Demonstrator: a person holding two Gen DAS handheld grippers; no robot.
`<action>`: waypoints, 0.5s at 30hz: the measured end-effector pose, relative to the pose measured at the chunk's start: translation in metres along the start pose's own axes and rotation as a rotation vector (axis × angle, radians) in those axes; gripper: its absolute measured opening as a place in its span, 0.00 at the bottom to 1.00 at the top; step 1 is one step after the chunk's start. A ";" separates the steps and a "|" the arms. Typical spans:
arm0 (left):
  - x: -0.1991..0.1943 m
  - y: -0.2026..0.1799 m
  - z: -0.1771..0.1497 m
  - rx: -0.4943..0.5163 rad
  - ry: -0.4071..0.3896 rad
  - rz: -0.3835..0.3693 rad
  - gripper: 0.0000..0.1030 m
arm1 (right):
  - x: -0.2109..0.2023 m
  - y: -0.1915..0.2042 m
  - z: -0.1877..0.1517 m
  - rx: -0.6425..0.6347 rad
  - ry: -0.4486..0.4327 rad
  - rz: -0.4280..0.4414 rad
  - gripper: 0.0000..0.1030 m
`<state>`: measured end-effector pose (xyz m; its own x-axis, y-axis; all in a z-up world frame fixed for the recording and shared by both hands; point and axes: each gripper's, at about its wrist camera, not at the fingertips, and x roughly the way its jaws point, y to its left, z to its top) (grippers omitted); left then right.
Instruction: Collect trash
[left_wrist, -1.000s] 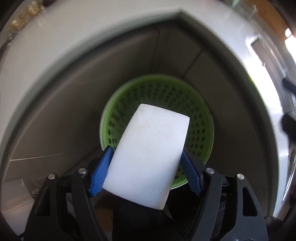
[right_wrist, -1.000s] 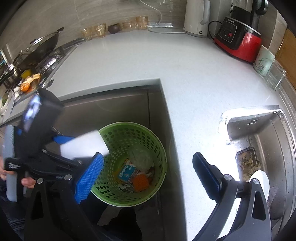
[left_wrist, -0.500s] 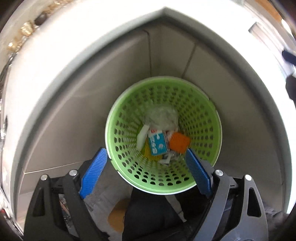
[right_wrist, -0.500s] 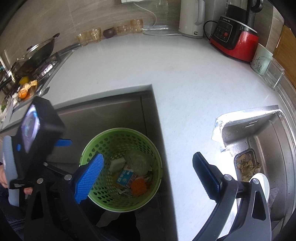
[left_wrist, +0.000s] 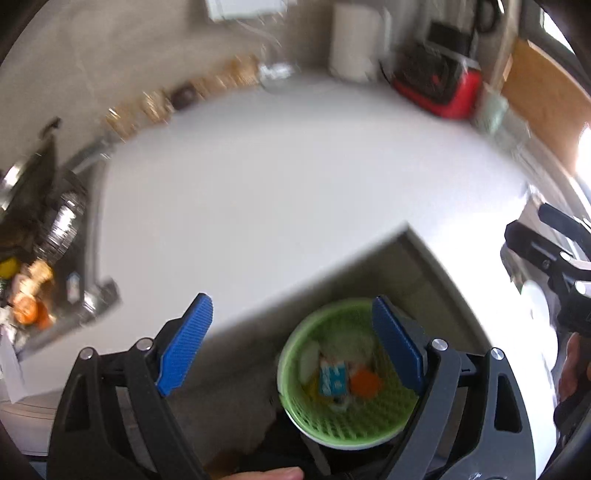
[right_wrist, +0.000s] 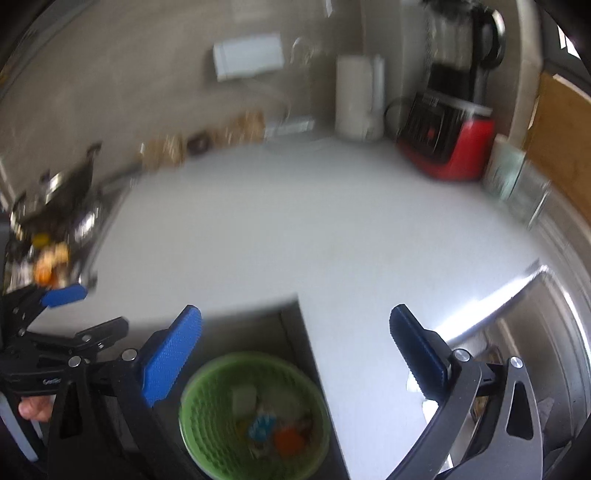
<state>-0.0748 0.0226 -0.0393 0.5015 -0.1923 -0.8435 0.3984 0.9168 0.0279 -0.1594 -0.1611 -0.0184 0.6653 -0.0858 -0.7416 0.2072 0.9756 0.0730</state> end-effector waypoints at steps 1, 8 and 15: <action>-0.004 0.008 0.005 -0.005 -0.028 0.010 0.82 | -0.002 0.003 0.008 0.007 -0.027 -0.001 0.98; -0.016 0.057 0.038 -0.045 -0.137 0.035 0.89 | 0.000 0.027 0.051 0.039 -0.125 -0.057 0.98; 0.012 0.082 0.059 -0.024 -0.103 -0.008 0.89 | 0.022 0.046 0.060 0.071 -0.082 -0.121 0.98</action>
<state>0.0092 0.0750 -0.0153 0.5750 -0.2332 -0.7842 0.3849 0.9229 0.0078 -0.0921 -0.1307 0.0084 0.6881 -0.2210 -0.6911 0.3379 0.9405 0.0357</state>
